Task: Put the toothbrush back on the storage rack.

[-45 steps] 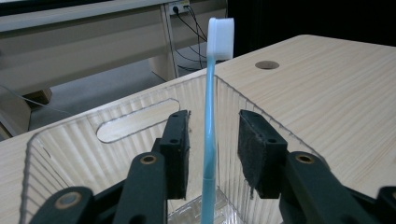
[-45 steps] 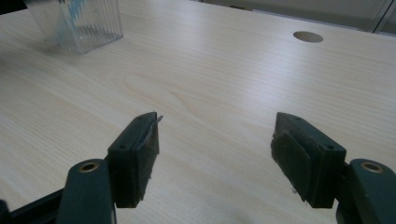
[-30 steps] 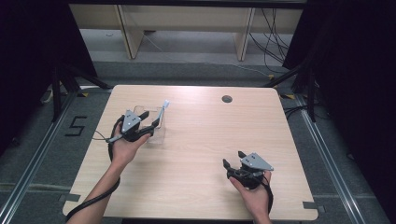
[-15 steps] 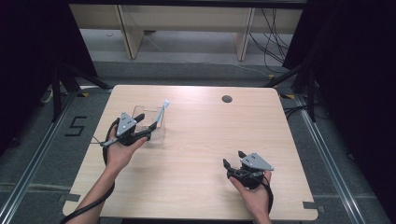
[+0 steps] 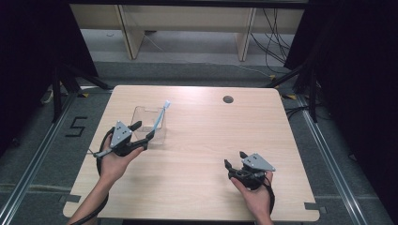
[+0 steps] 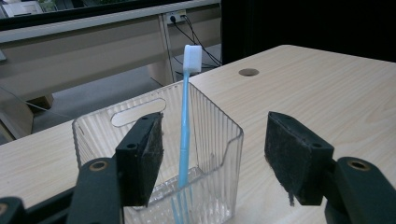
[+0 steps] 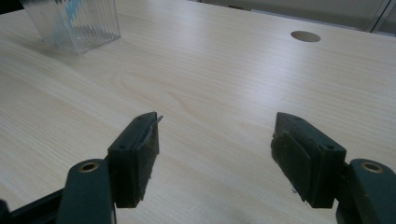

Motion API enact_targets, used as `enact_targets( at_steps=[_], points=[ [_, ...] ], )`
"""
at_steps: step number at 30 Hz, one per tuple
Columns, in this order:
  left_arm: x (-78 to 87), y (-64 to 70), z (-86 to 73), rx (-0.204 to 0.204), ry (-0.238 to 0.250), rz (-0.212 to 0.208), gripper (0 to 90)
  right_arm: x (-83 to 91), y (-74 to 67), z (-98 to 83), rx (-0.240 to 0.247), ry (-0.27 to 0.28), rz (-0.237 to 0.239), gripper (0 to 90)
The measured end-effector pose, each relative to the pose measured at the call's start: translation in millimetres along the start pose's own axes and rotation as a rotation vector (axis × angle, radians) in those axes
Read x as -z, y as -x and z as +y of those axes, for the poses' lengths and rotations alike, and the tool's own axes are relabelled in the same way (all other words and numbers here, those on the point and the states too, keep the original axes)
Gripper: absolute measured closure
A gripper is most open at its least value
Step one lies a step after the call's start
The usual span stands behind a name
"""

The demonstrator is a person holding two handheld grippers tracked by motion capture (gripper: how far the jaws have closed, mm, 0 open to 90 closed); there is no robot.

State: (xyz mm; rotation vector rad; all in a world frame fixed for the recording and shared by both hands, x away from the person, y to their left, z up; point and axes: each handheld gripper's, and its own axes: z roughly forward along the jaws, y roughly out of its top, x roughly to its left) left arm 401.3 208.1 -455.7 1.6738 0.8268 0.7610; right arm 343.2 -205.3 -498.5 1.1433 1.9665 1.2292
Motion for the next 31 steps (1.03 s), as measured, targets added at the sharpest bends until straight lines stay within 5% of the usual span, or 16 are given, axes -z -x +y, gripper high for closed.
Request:
enact_targets(
  at_steps=[15, 22, 29, 31],
  points=[
    [38.0, 13.4, -36.1, -0.018, -0.015, 0.021, 36.6, -0.2, -0.9, -0.6, -0.005, -0.011, 0.004, 32.9],
    [53.2, 12.6, -61.8, 0.028, -0.02, 0.054, 36.6, -0.4, -1.9, -1.2, -0.007, -0.018, -0.002, 32.9],
    [59.1, 15.7, -77.8, 0.028, 0.003, 0.08, 36.0, -3.5, -3.0, -3.0, 0.002, -0.013, 0.009, 32.9],
    [58.1, 18.3, -81.3, 0.066, 0.017, 0.072, 35.5, -4.2, -2.8, -3.4, -0.003, -0.012, 0.012, 32.9]
  ],
)
